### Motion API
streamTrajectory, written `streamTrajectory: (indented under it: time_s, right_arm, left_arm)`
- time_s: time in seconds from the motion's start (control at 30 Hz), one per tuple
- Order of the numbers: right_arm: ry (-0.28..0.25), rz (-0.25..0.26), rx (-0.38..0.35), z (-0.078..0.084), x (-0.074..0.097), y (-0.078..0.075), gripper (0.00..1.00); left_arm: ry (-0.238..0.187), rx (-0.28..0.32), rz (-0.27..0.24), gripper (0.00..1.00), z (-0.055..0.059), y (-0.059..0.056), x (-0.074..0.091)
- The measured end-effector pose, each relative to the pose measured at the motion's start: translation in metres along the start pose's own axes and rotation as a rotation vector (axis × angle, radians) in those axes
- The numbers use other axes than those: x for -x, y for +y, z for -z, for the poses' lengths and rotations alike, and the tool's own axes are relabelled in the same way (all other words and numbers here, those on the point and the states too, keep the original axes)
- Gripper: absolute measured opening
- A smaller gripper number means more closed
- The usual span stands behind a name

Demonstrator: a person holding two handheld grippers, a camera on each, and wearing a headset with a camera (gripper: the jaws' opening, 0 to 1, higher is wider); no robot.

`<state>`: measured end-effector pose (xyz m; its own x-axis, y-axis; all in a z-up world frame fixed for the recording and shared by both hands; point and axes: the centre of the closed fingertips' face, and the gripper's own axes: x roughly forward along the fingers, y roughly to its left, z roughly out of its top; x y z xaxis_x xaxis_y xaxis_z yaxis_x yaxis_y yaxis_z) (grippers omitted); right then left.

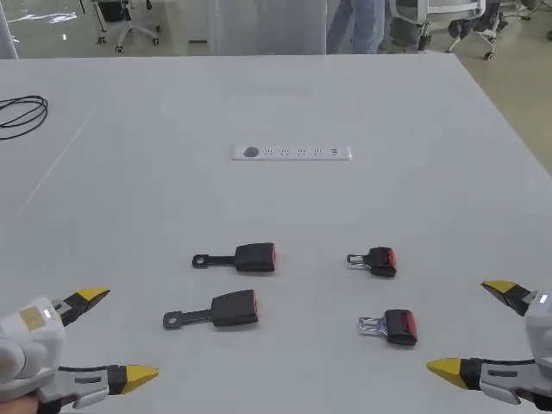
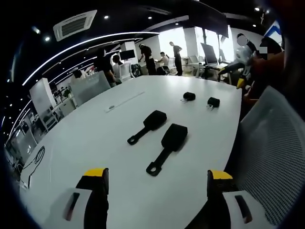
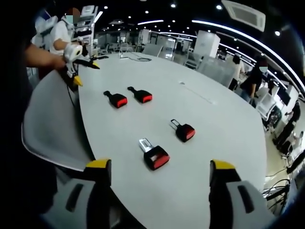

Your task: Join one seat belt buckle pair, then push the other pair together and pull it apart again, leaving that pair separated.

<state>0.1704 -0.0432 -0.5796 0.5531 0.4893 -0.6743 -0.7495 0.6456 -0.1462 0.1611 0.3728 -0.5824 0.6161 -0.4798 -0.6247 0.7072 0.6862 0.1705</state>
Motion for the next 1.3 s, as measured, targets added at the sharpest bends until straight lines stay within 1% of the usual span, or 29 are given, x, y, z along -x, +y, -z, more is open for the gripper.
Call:
streamTrajectory:
  time_s: [0.03, 0.07, 0.13, 0.17, 0.2, 0.23, 0.3, 0.33, 0.37, 0.43, 0.5, 0.57, 0.63, 0.7, 0.8, 0.83, 0.87, 0.9, 0.93, 0.97, 1.0, 1.13, 1.2, 1.27, 1.3]
  right_arm:
    - [0.016, -0.006, -0.009, 0.002, -0.001, 0.001, 0.84]
    - [0.029, -0.009, -0.017, 0.003, -0.003, 0.0, 0.83]
    - [0.037, -0.031, -0.013, 0.002, -0.005, 0.005, 0.78]
    - [0.043, -0.03, -0.008, 0.002, -0.007, 0.005, 0.76]
    - [0.043, -0.032, -0.001, 0.002, -0.007, 0.005, 0.72]
    - [0.039, -0.046, 0.001, 0.001, -0.009, 0.006, 0.7]
    - [0.031, -0.049, 0.013, -0.001, -0.012, 0.005, 0.69]
    - [0.024, -0.06, 0.018, -0.003, -0.014, 0.005, 0.68]
    - [0.024, -0.071, 0.022, -0.004, -0.015, 0.005, 0.65]
    - [0.037, -0.086, 0.042, -0.003, -0.018, 0.006, 0.61]
    - [0.054, -0.099, 0.061, -0.002, -0.021, 0.006, 0.6]
    - [0.064, -0.107, 0.087, -0.002, -0.025, 0.005, 0.6]
    - [0.074, -0.132, 0.112, -0.001, -0.029, 0.006, 0.58]
    - [0.089, -0.144, 0.146, -0.002, -0.033, 0.006, 0.57]
    - [0.102, -0.171, 0.192, -0.004, -0.04, 0.008, 0.54]
    - [0.104, -0.181, 0.212, -0.005, -0.041, 0.009, 0.54]
    - [0.109, -0.196, 0.231, -0.006, -0.044, 0.01, 0.53]
    - [0.114, -0.208, 0.246, -0.006, -0.046, 0.012, 0.52]
    - [0.122, -0.221, 0.261, -0.006, -0.047, 0.013, 0.51]
    - [0.132, -0.234, 0.285, -0.006, -0.05, 0.015, 0.49]
    - [0.134, -0.241, 0.299, -0.006, -0.052, 0.016, 0.48]
    - [0.149, -0.26, 0.318, -0.003, -0.061, 0.017, 0.46]
    - [0.162, -0.268, 0.33, 0.0, -0.066, 0.015, 0.45]
    - [0.179, -0.281, 0.348, 0.003, -0.071, 0.015, 0.45]
    - [0.186, -0.288, 0.358, 0.005, -0.074, 0.016, 0.45]
  left_arm:
    - [0.008, 0.003, 0.002, 0.86, 0.0, 0.001, -0.001]
    - [0.005, 0.011, 0.007, 0.85, -0.003, 0.004, -0.003]
    - [0.004, 0.02, 0.021, 0.82, -0.006, 0.005, -0.006]
    - [0.004, 0.022, 0.028, 0.81, -0.007, 0.005, -0.007]
    - [-0.006, 0.035, 0.063, 0.78, -0.011, 0.002, -0.012]
    - [-0.005, 0.031, 0.066, 0.76, -0.012, 0.002, -0.013]
    - [0.016, 0.016, 0.087, 0.75, -0.011, -0.001, -0.02]
    - [0.034, 0.015, 0.123, 0.73, -0.01, -0.007, -0.024]
    - [0.044, 0.013, 0.148, 0.7, -0.01, -0.011, -0.027]
    - [0.062, -0.028, 0.162, 0.66, -0.012, -0.012, -0.034]
    - [0.063, -0.068, 0.172, 0.68, -0.018, -0.014, -0.042]
    - [0.072, -0.077, 0.191, 0.67, -0.023, -0.016, -0.049]
    - [0.079, -0.104, 0.212, 0.66, -0.028, -0.018, -0.057]
    - [0.08, -0.12, 0.226, 0.65, -0.033, -0.019, -0.064]
    - [0.09, -0.146, 0.251, 0.62, -0.037, -0.019, -0.074]
    - [0.092, -0.15, 0.254, 0.61, -0.037, -0.019, -0.076]
    - [0.1, -0.17, 0.267, 0.6, -0.036, -0.019, -0.081]
    - [0.11, -0.175, 0.275, 0.57, -0.035, -0.018, -0.084]
    - [0.134, -0.173, 0.293, 0.52, -0.032, -0.02, -0.087]
    - [0.145, -0.18, 0.298, 0.49, -0.031, -0.02, -0.09]
    - [0.15, -0.187, 0.302, 0.47, -0.031, -0.021, -0.094]
    - [0.165, -0.205, 0.319, 0.48, -0.029, -0.021, -0.106]
    - [0.163, -0.191, 0.322, 0.48, -0.027, -0.021, -0.114]
    - [0.181, -0.174, 0.324, 0.48, -0.024, -0.023, -0.121]
    - [0.191, -0.186, 0.327, 0.48, -0.021, -0.025, -0.125]
